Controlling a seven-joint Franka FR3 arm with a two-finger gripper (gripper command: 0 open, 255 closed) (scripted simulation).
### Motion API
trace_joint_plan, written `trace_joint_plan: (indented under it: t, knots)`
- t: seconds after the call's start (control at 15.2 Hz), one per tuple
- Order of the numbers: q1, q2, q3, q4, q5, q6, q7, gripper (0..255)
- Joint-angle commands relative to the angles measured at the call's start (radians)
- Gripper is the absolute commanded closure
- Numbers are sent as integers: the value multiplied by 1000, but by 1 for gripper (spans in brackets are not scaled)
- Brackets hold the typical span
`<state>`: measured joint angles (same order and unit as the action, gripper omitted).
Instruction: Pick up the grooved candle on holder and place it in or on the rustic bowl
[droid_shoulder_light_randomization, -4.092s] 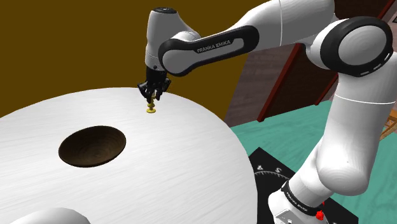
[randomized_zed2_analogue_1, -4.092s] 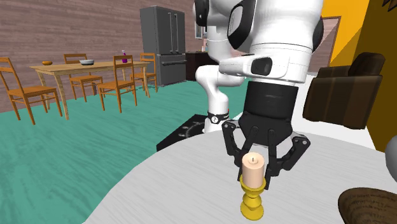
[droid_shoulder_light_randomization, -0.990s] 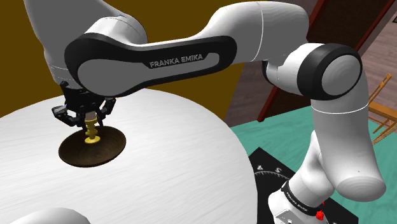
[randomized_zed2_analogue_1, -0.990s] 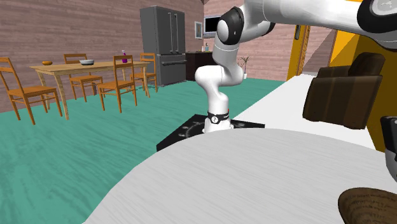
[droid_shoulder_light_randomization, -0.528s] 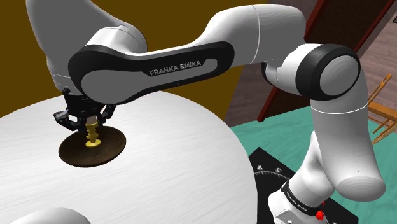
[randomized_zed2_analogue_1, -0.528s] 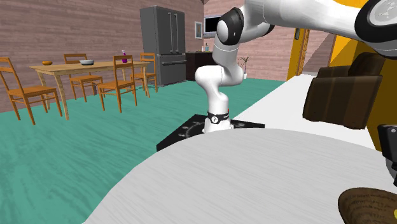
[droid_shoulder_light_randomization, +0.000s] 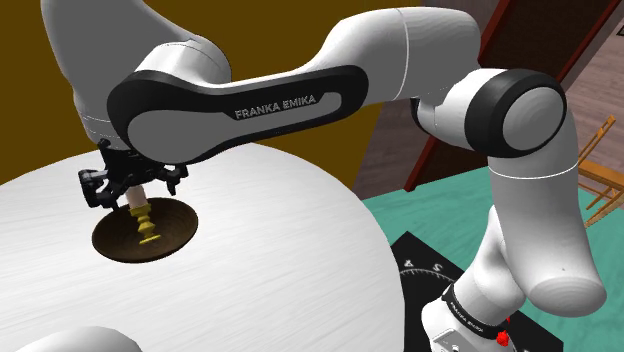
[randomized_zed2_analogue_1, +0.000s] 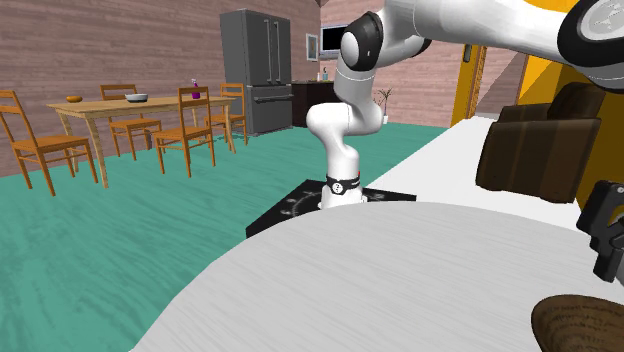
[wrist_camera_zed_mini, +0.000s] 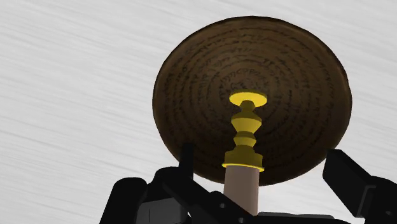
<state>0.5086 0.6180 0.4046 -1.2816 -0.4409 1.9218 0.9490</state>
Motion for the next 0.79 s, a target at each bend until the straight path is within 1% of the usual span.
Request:
trace_joint_plan:
  t: [0.0,0.26,0.73]
  knots:
    - [0,0,0,0,0,0,0,0]
    - [17,-30,11,77,16,-104,-15,0]
    - [17,-30,11,77,16,-104,-15,0]
